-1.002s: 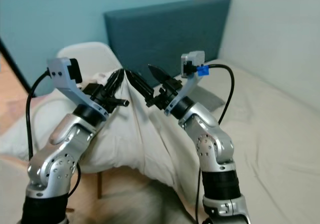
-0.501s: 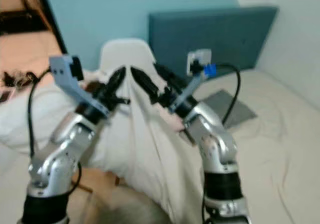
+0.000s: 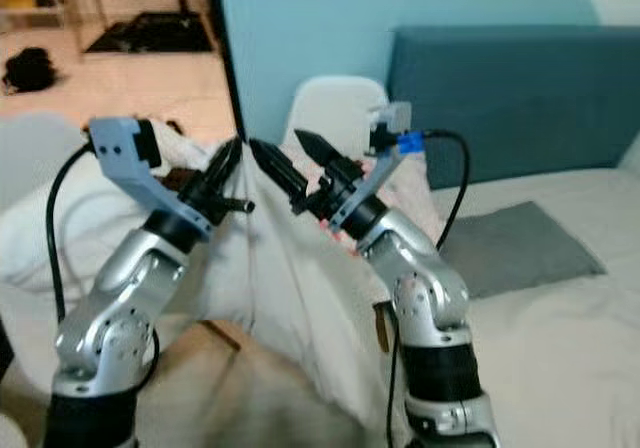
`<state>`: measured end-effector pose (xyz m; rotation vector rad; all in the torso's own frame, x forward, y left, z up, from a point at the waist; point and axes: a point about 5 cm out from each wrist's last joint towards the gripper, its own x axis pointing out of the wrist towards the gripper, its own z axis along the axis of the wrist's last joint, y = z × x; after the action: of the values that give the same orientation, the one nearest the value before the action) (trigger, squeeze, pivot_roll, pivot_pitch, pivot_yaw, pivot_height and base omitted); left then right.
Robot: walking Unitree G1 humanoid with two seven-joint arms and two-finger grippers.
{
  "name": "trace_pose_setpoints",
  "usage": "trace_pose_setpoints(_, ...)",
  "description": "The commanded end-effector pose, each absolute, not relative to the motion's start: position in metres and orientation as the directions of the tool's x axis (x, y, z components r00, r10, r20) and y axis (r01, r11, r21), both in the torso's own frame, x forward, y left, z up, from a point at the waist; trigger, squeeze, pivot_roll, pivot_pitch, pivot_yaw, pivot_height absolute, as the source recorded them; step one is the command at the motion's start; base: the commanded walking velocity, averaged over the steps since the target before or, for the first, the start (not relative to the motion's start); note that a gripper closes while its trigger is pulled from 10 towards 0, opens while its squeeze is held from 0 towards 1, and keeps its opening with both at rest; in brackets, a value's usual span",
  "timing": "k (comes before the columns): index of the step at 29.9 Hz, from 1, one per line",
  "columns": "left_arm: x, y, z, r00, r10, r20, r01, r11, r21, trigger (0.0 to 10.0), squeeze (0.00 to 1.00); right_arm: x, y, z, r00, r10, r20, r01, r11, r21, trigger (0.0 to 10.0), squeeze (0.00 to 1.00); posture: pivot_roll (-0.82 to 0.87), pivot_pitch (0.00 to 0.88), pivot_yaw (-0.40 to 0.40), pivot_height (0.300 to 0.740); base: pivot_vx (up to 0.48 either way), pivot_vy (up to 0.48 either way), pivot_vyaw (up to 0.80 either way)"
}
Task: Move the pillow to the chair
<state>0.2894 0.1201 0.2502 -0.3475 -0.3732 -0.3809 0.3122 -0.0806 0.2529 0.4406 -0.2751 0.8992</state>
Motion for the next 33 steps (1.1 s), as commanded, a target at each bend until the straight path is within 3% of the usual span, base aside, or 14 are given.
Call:
trace_pose_setpoints(1,0.284,0.124,0.264,0.825,-0.276,0.494,0.426,0.877,-0.222,10.0,0.00,0.313,-0.078,0.252,0.597,0.692,0.406,-0.801,0.543,0.252,10.0,0.00,0.08,0.000,-0.056,0.740,0.000,0.000,0.79)
trace_pose_setpoints(13,0.284,0.138,0.244,0.868,-0.239,0.435,0.362,0.905,-0.224,10.0,0.00,0.325,-0.097,0.238,0.684,0.636,0.358,-0.727,0.637,0.257,10.0,0.00,0.08,0.000,-0.059,0.740,0.000,0.000,0.79)
trace_pose_setpoints(23,0.282,0.144,0.253,0.855,-0.206,0.476,0.338,0.918,-0.210,10.0,0.00,0.327,-0.098,0.241,0.686,0.627,0.369,-0.724,0.641,0.256,10.0,0.00,0.09,0.000,-0.061,0.740,0.000,0.000,0.79)
trace_pose_setpoints(29,0.283,0.144,0.257,0.845,-0.201,0.496,0.338,0.919,-0.202,10.0,0.00,0.327,-0.097,0.244,0.673,0.633,0.383,-0.736,0.628,0.254,10.0,0.00,0.08,0.000,-0.061,0.740,0.286,0.000,0.78)
trace_pose_setpoints(33,0.283,0.144,0.258,0.842,-0.204,0.500,0.341,0.919,-0.200,10.0,0.00,0.330,-0.096,0.243,0.699,0.614,0.366,-0.711,0.649,0.269,10.0,0.00,0.08,0.000,-0.061,0.740,0.325,0.000,0.00)
